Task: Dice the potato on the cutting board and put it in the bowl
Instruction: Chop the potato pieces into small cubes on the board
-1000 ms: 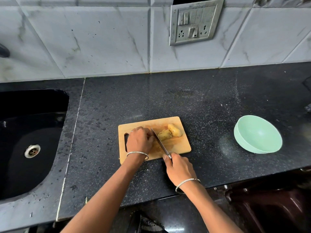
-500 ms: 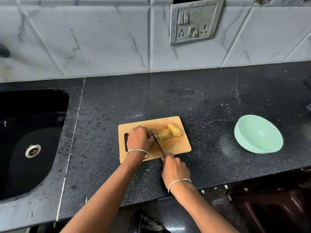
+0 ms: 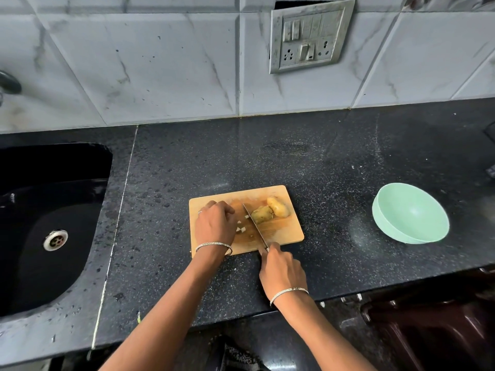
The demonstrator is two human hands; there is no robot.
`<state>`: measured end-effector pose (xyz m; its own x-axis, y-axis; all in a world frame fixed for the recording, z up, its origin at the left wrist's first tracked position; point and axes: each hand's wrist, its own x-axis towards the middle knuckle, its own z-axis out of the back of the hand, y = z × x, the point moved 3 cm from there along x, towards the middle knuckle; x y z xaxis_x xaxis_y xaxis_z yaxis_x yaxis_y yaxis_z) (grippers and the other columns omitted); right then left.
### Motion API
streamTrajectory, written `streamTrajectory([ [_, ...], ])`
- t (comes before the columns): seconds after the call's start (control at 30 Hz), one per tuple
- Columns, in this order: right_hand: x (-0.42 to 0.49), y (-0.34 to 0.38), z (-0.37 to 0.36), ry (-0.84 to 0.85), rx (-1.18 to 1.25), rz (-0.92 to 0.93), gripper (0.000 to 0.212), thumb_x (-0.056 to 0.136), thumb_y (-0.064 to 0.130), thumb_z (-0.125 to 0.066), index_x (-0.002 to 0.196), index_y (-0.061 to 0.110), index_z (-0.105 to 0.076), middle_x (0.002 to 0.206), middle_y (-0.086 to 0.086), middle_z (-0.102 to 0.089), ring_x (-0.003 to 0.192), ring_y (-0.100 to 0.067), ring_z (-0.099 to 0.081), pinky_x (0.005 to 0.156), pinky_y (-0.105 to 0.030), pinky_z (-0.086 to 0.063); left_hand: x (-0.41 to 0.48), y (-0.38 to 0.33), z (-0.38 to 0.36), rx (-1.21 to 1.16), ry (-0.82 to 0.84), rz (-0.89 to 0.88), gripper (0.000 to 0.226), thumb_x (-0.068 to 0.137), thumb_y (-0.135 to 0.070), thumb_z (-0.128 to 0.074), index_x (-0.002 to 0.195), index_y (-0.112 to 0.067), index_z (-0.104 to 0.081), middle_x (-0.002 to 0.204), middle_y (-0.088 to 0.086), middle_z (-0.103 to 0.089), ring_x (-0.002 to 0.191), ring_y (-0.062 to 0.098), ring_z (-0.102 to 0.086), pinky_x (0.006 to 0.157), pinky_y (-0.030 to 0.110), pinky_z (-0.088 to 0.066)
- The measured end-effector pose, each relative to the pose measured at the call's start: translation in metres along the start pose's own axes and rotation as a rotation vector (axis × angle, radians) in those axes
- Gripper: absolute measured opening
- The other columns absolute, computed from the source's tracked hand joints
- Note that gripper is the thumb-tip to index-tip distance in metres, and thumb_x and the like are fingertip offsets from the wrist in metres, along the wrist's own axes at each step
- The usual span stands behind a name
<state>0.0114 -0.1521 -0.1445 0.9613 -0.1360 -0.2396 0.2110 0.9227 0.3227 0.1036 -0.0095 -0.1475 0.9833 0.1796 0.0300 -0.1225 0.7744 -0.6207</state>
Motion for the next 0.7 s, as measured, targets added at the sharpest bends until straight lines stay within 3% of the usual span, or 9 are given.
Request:
streamTrajectory([
  [0.2, -0.004, 0.004, 0.000, 0.057, 0.055, 0.083, 0.033, 0.102, 0.042, -0.035, 0.109, 0.014, -0.053, 0.106, -0.013, -0.065, 0.099, -0.038, -0.063, 0.070, -0.040, -0.045, -0.003, 0.005, 0.015, -0.021, -0.063, -0.008, 0.022, 0.084, -0.008, -0.054, 0.095, -0.017, -0.071, 0.097, 0.005, -0.067, 0.085, 0.027, -0.060, 0.075, 0.035, -0.048],
  [0.33, -0.003, -0.001, 0.003, 0.044, 0.083, 0.051, 0.031, 0.102, 0.040, -0.036, 0.107, 0.014, -0.052, 0.106, -0.014, -0.065, 0.099, -0.039, -0.062, 0.068, -0.040, -0.043, -0.008, 0.005, 0.018, -0.002, 0.013, -0.026, 0.016, 0.078, -0.017, -0.069, 0.094, -0.023, -0.069, 0.088, -0.005, -0.061, 0.073, 0.015, -0.054, 0.068, 0.028, -0.043],
  [0.47, -0.002, -0.008, 0.006, 0.052, 0.091, 0.039, 0.035, 0.102, 0.043, -0.035, 0.105, 0.014, -0.054, 0.104, -0.014, -0.065, 0.097, -0.039, -0.062, 0.066, -0.038, -0.038, -0.013, 0.002, 0.013, 0.000, 0.070, -0.049, 0.018, 0.077, -0.022, -0.074, 0.094, -0.026, -0.068, 0.085, -0.008, -0.060, 0.078, 0.015, -0.055, 0.068, 0.027, -0.040],
  [0.57, -0.001, -0.010, 0.008, 0.086, 0.117, 0.069, 0.036, 0.101, 0.045, -0.036, 0.103, 0.014, -0.056, 0.101, -0.015, -0.065, 0.096, -0.039, -0.061, 0.069, -0.040, -0.042, -0.015, -0.003, 0.013, -0.059, 0.069, -0.036, 0.013, 0.080, -0.027, -0.074, 0.091, -0.027, -0.067, 0.080, -0.012, -0.064, 0.075, 0.011, -0.058, 0.065, 0.028, -0.043],
  [0.7, 0.001, -0.011, 0.011, 0.150, 0.278, 0.109, 0.041, 0.099, 0.050, -0.037, 0.091, 0.016, -0.057, 0.088, -0.010, -0.067, 0.086, -0.035, -0.061, 0.071, -0.042, -0.046, -0.009, -0.004, 0.017, -0.116, 0.038, 0.033, 0.004, 0.084, -0.019, -0.071, 0.087, -0.022, -0.069, 0.072, -0.013, -0.061, 0.058, -0.005, -0.049, 0.050, 0.009, -0.034],
])
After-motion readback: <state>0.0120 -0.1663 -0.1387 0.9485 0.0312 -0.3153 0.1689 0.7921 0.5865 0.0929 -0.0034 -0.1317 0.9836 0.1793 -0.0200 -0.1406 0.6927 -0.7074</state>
